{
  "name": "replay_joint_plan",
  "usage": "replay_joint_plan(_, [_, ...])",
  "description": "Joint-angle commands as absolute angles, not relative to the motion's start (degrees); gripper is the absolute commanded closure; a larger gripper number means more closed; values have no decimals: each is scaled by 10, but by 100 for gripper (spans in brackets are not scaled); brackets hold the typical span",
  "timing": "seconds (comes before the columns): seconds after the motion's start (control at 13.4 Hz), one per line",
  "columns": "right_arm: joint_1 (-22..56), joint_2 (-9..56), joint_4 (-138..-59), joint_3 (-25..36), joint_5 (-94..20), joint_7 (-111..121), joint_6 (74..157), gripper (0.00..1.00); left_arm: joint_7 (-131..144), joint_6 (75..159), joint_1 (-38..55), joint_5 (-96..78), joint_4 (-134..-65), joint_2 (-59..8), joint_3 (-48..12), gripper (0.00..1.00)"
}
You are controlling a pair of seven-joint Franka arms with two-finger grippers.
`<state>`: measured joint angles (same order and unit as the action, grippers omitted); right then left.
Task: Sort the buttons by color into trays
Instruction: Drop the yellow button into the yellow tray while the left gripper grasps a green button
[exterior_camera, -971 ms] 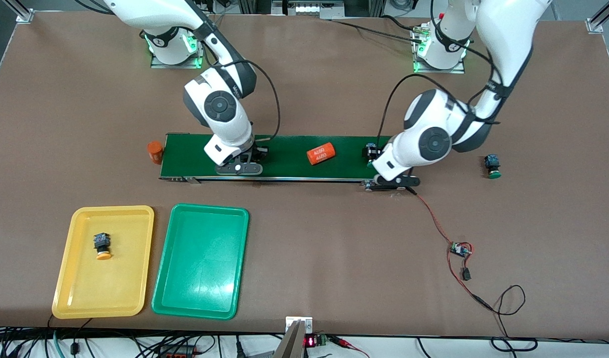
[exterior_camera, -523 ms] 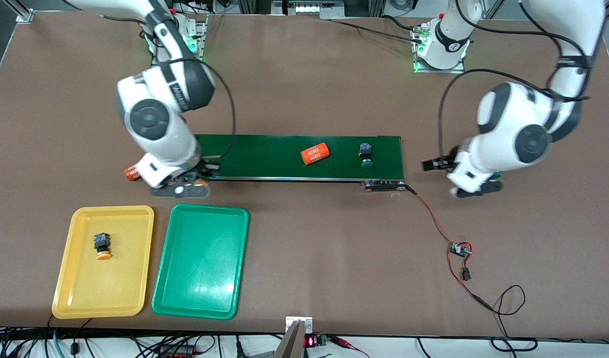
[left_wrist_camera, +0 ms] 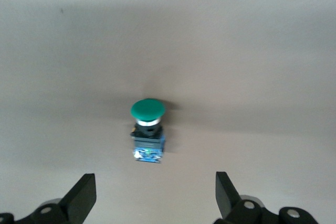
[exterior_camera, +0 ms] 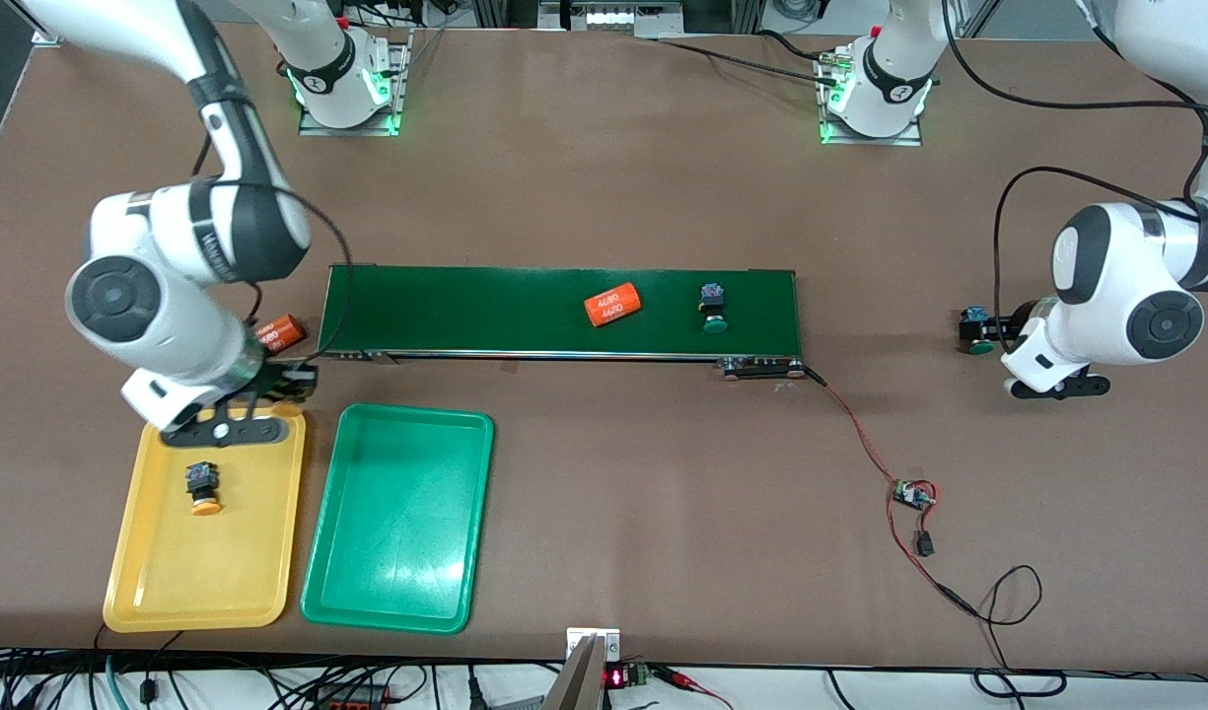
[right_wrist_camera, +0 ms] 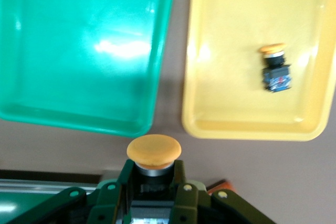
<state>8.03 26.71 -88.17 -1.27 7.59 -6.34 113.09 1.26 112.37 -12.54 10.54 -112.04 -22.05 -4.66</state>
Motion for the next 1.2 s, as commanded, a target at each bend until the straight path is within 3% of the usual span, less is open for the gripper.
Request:
replay_joint_plan(0.0, [48, 320, -851, -8, 80, -8, 1176, 95, -71, 1174, -162, 116, -1135, -263, -40, 0])
replay_joint_plan(0.15, [40, 358, -852, 10, 108, 24, 1256, 95, -106, 1228, -171, 116, -1159, -278, -28, 0])
replay_joint_plan(0.52, [26, 421, -854, 41, 120, 47, 1395, 95, -104, 1231, -170, 92, -1172, -277, -28, 5])
replay_joint_plan(0.82, [22, 436, -857, 42, 119, 41, 1417, 92, -106, 1227, -168, 84, -1171, -275, -27, 4])
replay_joint_plan(0.9, [22, 436, -859, 41, 119, 40, 1418, 88, -106, 1227, -168, 84, -1172, -276, -27, 4])
replay_joint_plan(1.12, [24, 438, -867, 41, 115, 38, 1419, 57, -105, 1229, -168, 82, -1173, -286, -28, 4])
